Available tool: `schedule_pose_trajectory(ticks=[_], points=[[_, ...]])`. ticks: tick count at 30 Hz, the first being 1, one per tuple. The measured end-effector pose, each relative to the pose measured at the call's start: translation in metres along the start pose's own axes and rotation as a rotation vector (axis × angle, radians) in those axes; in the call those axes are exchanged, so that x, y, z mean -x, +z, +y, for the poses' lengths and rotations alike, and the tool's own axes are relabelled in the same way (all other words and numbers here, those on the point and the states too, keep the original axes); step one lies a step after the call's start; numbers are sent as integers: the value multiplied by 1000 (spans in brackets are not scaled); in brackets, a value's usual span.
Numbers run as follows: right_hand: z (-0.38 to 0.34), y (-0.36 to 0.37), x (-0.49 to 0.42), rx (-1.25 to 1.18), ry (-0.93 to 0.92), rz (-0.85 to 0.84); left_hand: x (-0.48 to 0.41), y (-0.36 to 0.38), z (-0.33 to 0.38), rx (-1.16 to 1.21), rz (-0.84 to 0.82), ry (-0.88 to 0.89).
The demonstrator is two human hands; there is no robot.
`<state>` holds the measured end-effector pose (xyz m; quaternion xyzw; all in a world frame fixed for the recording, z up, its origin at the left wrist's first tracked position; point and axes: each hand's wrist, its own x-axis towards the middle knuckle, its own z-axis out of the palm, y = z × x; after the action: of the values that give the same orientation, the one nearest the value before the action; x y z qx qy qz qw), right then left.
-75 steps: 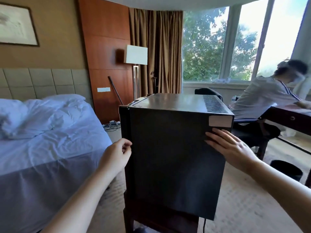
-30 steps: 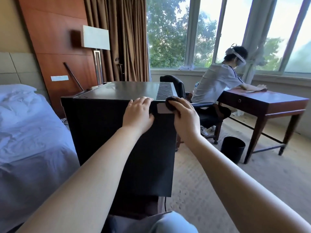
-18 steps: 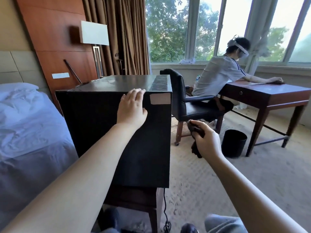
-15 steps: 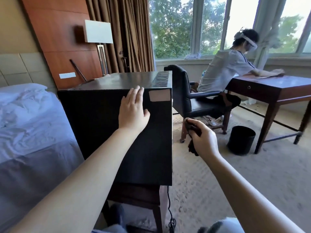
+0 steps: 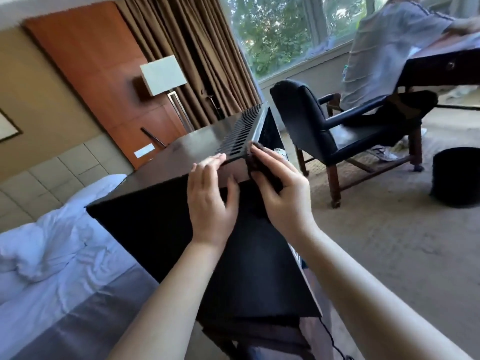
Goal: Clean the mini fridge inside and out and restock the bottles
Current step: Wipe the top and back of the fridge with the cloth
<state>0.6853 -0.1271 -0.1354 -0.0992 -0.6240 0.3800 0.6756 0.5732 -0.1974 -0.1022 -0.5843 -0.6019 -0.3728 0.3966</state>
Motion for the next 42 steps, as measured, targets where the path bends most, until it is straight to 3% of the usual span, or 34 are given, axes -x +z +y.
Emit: schedule_pose_trajectory(ticks=[3,9,17,23,27,35,39,42], points=[[13,4,17,77,-82,14,1,20,0,-72,144,-28],[64,-19,94,226,-38,40,1,41,-2,-170,282,-18],[6,23,5,45,-102,64,0,47,-4,-211,289,-38],[50,13,76,128,-49,142,2,43,-3,-170,246,2],[83,-11,133,259,69,61,1,42,-3,-172,257,-14],[40,-1,67,228,-30,88,5,40,2,-125,235,-34],[52,-1,95,285,-55,120,25,27,7,16,105,-41],[84,-16,158,372,47,107,56,23,10,4,-2,-84]])
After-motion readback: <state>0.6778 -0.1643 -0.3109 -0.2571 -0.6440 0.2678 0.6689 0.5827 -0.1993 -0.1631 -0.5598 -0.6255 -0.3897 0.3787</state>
